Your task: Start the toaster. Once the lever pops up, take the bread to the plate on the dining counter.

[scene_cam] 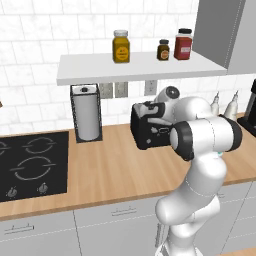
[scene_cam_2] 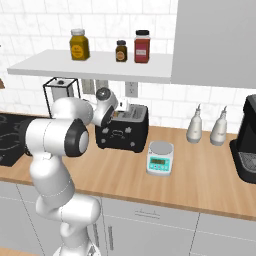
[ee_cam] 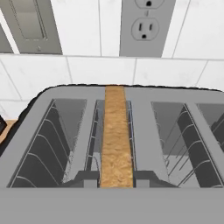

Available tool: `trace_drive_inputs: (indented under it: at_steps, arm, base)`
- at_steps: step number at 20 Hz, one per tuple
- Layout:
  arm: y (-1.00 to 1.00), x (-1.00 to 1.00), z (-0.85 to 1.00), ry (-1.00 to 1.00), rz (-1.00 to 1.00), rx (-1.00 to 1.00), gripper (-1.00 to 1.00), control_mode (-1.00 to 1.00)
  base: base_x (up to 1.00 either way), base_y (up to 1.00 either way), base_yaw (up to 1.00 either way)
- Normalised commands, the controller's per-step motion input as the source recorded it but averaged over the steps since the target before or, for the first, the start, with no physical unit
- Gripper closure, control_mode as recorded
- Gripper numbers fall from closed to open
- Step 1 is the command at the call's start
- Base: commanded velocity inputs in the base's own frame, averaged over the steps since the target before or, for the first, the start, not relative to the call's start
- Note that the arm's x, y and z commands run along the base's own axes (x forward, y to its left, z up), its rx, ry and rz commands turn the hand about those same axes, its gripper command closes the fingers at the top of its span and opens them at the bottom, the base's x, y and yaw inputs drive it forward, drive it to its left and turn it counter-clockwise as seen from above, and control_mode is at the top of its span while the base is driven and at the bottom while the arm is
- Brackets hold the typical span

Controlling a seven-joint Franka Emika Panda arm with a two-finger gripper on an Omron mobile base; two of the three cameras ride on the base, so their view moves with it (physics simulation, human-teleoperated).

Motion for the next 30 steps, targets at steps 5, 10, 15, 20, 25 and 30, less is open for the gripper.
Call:
trace_drive_inputs:
  at_steps: [5, 10, 15, 20, 25, 30]
  arm:
    - [0.0, 0.0, -0.03, -0.05, 0.0, 0.0, 1.0, -1.0]
    - [0.0, -0.02, 0.04, -0.1, 0.0, 0.0, 1.0, -1.0]
    - [0.0, -0.14, 0.18, -0.13, 0.0, 0.0, 1.0, -1.0]
    - [0.0, -0.1, 0.37, -0.07, 0.0, 0.0, 1.0, -1.0]
    - [0.0, -0.07, 0.47, -0.05, 0.0, -0.01, 1.0, -1.0]
    - [0.0, -0.31, 0.18, -0.09, 0.0, -0.04, 1.0, -1.0]
  base:
    - [0.0, 0.0, 0.0]
    - [0.0, 0.0, 0.0]
    - [0.0, 0.0, 0.0]
    - [0.0, 0.0, 0.0]
    - [0.0, 0.0, 0.0]
    - [0.0, 0.0, 0.0]
